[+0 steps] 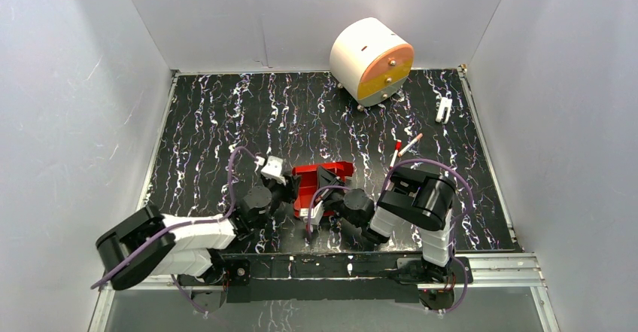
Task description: Fold the paper box
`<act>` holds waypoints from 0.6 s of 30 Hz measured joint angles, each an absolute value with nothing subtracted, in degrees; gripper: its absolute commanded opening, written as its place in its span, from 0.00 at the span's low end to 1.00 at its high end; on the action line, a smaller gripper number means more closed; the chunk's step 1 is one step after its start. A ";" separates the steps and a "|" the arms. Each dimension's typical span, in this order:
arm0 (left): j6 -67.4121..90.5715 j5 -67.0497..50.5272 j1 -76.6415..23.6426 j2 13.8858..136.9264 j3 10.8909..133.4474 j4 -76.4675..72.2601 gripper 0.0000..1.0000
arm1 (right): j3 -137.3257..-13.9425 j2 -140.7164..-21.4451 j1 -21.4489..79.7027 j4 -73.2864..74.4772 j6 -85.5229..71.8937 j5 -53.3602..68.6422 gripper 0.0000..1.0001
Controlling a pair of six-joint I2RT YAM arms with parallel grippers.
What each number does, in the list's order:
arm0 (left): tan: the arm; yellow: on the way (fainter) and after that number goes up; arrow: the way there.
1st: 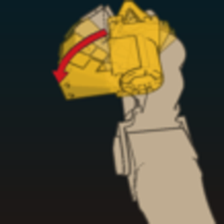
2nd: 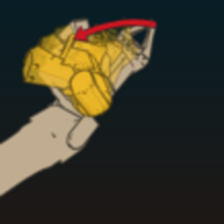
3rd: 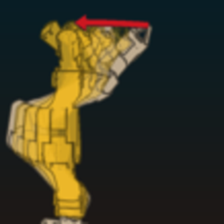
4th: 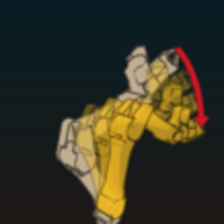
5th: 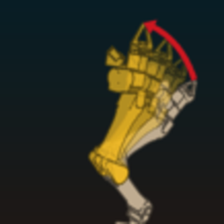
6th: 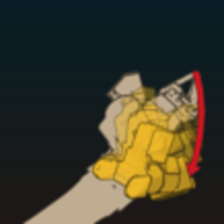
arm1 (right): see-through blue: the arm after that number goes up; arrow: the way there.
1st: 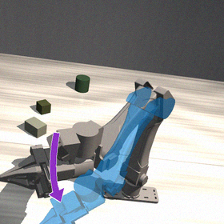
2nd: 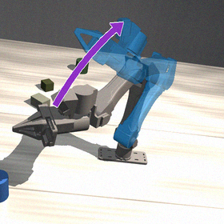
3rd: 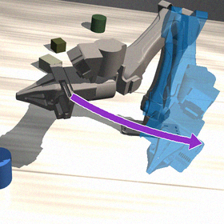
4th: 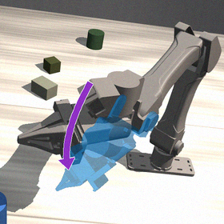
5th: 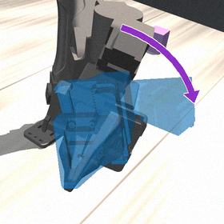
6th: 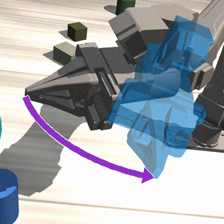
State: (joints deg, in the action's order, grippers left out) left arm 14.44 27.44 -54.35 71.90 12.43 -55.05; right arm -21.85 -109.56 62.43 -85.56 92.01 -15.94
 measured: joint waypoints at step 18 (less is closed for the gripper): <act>22.90 13.61 -28.64 62.76 9.80 -51.44 0.41 | -21.85 -109.56 62.70 -85.58 93.23 -15.94 0.00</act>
